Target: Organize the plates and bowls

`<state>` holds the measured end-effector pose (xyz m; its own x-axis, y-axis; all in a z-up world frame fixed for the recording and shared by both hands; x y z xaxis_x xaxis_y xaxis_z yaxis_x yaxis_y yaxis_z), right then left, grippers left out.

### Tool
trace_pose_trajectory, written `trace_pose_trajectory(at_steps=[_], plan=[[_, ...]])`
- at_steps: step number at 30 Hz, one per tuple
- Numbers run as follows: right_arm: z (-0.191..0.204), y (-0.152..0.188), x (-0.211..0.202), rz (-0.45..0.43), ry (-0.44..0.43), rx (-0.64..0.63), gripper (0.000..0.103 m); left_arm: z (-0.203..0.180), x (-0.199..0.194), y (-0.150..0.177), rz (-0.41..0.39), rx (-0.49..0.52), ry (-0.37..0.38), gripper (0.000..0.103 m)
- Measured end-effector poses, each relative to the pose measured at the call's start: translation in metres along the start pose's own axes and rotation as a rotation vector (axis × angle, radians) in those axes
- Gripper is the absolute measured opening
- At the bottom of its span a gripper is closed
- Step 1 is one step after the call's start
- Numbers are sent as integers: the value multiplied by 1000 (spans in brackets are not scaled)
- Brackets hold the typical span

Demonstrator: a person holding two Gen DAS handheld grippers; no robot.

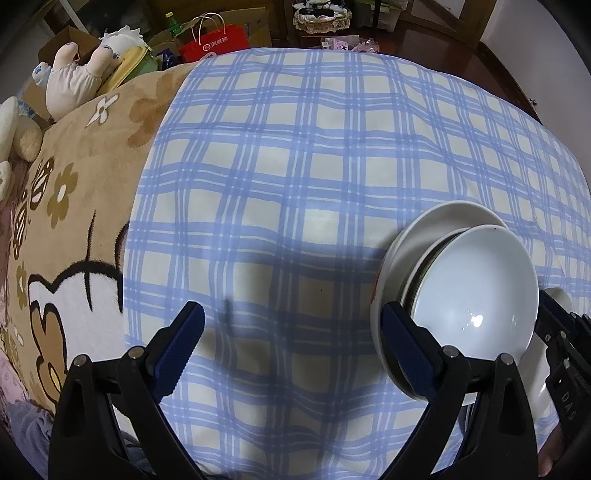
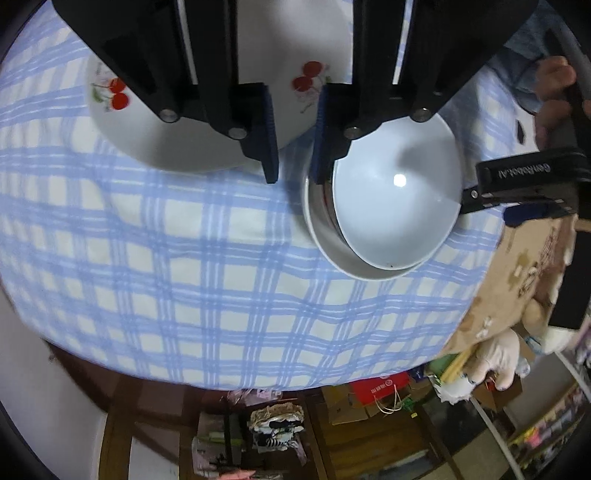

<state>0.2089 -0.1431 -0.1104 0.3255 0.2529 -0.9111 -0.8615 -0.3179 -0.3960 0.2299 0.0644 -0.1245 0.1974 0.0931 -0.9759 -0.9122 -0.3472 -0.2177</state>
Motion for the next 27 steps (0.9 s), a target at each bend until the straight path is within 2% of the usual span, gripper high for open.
trace_pose_trajectory(at_steps=[6,14,24,27], plan=[[-1,1,2,-25,-69,2,13,-1,1,-1,-6,15,-12,96],[-19,4,9,-12,-191,115,13,-4,4,-1,2,25,-24,96],[-28,8,12,11,-210,177,14,-4,3,0,0,31,-13,96],[-20,6,9,9,-157,134,14,-5,2,0,-3,36,-16,96]])
Point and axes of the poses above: each gripper's, at about its wrist camera, not at the fingertips, and x roughly the way its jaws point, z to its left, y to its underside, the point moved 1 cm from there along x, roughly the way its jaws point, and after that the axes turned 15 degrees about -x, right-handed, at the moved point
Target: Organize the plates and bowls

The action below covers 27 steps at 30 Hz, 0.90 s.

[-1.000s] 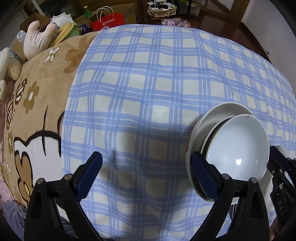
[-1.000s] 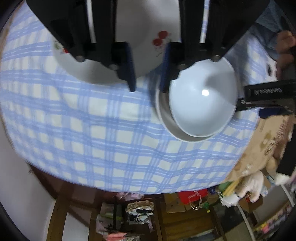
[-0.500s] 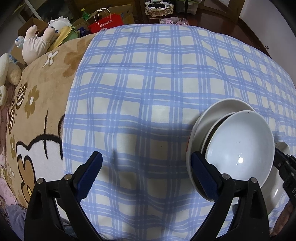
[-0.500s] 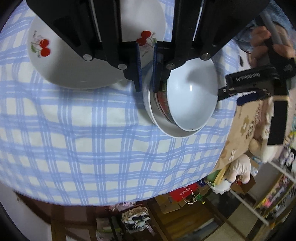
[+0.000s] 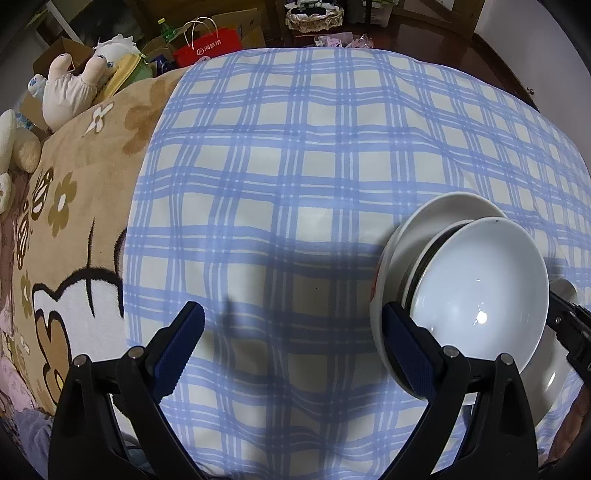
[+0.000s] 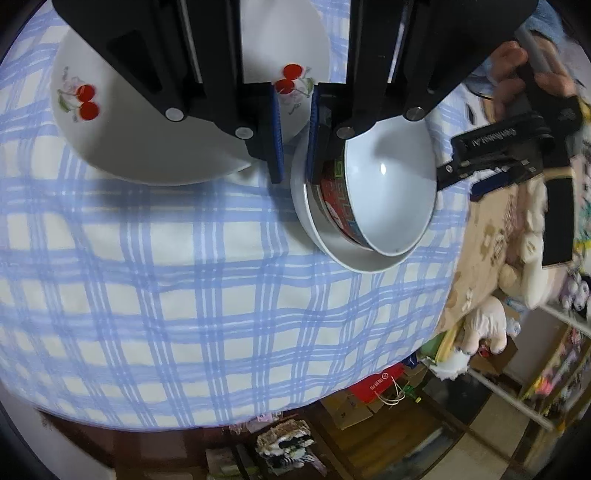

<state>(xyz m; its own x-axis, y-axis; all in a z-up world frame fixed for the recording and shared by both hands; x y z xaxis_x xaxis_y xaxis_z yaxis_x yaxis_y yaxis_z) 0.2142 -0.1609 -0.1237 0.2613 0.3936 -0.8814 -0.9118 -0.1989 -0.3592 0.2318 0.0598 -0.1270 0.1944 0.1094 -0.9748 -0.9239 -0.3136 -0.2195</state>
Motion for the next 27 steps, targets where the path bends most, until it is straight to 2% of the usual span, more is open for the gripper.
trace_pose_trajectory(at_steps=[8,10,15,27], plan=[[17,0,-3,-11,137,-69,14,-2,-2,1,-11,12,-10,95],[19,-1,-4,-23,150,-87,13,-2,-1,1,-11,9,-14,94],[4,-4,0,4,104,-22,13,0,-1,-3,12,-16,24,95],[-3,-18,11,140,44,48,13,-1,-1,-3,-6,3,20,94]])
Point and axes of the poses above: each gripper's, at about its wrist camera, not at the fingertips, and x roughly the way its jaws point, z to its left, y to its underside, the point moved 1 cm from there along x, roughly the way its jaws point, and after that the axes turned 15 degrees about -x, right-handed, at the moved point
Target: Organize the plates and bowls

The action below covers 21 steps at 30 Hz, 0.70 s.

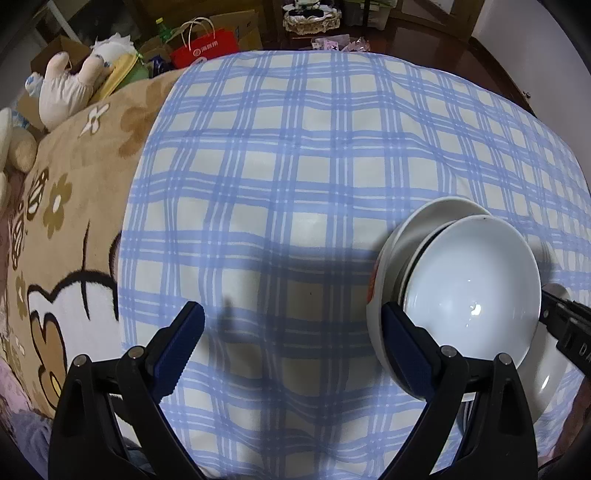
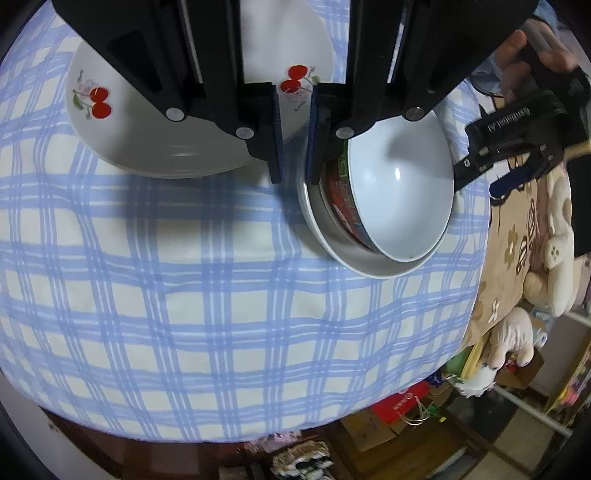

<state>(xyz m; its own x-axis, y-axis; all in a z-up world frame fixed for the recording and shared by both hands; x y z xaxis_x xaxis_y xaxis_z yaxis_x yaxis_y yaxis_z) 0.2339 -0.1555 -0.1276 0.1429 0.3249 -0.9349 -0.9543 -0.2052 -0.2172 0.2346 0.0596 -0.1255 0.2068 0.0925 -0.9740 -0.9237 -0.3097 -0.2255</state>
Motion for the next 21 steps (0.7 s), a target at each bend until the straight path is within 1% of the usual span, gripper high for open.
trace_pose_trajectory(at_steps=[3,6,8,10,11,12,13,14,15,16,19,21], plan=[[4,-2,1,11,1,-16,12,1,1,0,7,-12,12,94],[3,-4,3,21,-10,0,12,5,4,-2,19,-25,41,94],[3,-5,5,24,-10,3,12,5,3,-1,18,-25,70,87],[5,-5,6,21,-10,12,12,4,2,-1,28,-27,104,72],[5,-5,6,19,-7,14,12,3,1,0,31,-27,120,68],[7,-4,6,16,0,13,12,3,0,1,31,-26,133,59],[8,-4,6,13,5,12,12,2,-1,3,32,-24,157,48],[9,-4,7,11,8,12,12,0,-2,4,33,-20,178,42],[10,-4,7,9,10,18,12,-2,-3,6,32,-17,192,33],[9,-4,7,9,9,30,12,-4,-4,7,29,-18,200,29],[7,-4,8,15,2,51,12,-4,-5,9,35,-39,238,20],[6,-4,9,13,-5,66,12,-3,-5,9,38,-53,257,18]])
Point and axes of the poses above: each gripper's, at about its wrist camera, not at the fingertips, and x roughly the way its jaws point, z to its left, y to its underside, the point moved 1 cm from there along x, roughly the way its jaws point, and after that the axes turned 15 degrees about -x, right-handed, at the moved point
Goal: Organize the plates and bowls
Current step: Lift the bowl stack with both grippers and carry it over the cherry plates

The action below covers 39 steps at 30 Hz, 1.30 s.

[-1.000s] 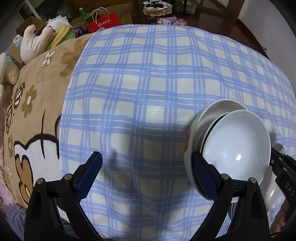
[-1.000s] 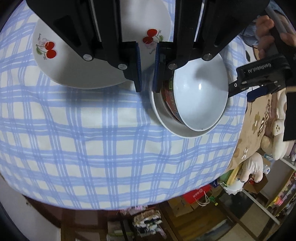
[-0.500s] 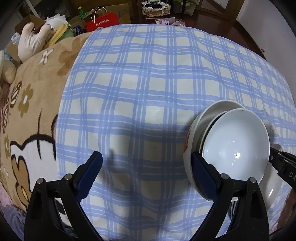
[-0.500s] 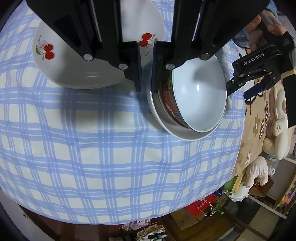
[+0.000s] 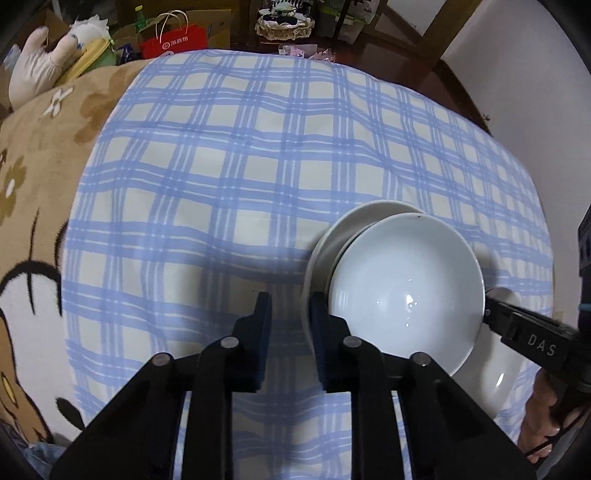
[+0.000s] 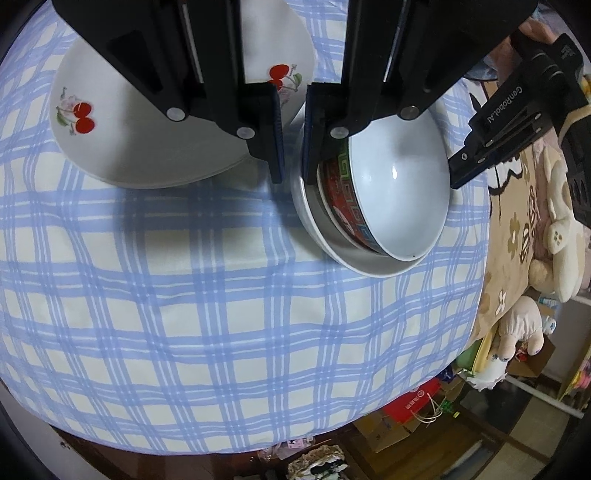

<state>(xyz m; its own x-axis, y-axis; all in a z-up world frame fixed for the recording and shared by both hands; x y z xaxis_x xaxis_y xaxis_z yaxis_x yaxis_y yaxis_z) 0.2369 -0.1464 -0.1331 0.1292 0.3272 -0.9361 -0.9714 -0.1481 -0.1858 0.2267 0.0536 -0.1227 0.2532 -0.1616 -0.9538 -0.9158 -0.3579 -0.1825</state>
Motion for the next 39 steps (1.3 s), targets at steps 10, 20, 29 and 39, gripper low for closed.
trace_pose_trajectory(at_steps=[10,20,29,39], plan=[[1,0,0,8,2,12,12,-3,1,0,20,-19,-14,20],[-2,4,1,-2,-8,55,12,-4,2,0,19,-32,-17,20],[2,7,10,12,13,94,10,-7,11,3,50,-51,19,5],[4,13,6,-53,35,41,9,-3,12,4,53,-100,70,6]])
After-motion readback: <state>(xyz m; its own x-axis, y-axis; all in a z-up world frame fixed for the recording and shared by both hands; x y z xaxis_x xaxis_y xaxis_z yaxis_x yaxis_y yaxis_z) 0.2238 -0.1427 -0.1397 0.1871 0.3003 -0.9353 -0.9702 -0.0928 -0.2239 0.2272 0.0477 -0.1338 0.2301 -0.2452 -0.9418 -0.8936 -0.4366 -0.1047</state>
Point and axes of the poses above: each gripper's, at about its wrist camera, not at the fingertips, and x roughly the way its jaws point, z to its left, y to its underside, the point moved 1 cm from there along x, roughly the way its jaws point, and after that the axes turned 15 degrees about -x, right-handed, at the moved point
